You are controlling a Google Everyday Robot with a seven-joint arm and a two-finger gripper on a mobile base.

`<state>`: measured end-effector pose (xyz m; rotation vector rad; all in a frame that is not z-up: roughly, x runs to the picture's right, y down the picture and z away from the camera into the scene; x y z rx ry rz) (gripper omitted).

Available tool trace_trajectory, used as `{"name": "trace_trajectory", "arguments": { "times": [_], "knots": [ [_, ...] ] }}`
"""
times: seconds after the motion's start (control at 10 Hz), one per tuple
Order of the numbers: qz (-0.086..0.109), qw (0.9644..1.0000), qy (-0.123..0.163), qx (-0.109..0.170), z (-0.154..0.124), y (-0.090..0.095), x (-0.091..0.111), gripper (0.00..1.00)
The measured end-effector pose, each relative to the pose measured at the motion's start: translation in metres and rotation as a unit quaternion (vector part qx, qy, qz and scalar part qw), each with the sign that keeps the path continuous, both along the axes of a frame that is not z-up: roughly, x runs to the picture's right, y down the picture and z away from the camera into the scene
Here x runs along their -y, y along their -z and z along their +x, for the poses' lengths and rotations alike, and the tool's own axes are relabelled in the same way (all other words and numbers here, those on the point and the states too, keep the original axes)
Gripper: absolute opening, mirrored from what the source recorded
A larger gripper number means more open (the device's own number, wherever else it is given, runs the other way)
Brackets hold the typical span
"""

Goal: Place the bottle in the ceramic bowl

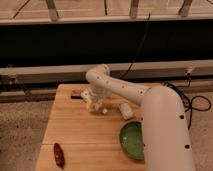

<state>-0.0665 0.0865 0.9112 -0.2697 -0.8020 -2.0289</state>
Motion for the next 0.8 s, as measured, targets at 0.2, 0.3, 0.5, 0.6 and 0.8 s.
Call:
{"name": "trace_trajectory", "arguments": {
  "times": [0.2, 0.3, 0.5, 0.6, 0.8],
  "knots": [
    [0.005, 0.9999, 0.014, 0.006, -0.006, 0.002, -0.004, 0.4],
    [0.009, 0.9996, 0.023, 0.011, -0.01, 0.007, -0.008, 0.26],
    [0.006, 0.9998, 0.015, 0.007, -0.008, 0.002, -0.006, 0.07],
    [0.005, 0.9999, 0.014, 0.005, 0.001, 0.001, -0.002, 0.01],
    [0.008, 0.9998, 0.016, 0.008, 0.009, 0.019, 0.006, 0.0]
  ]
}}
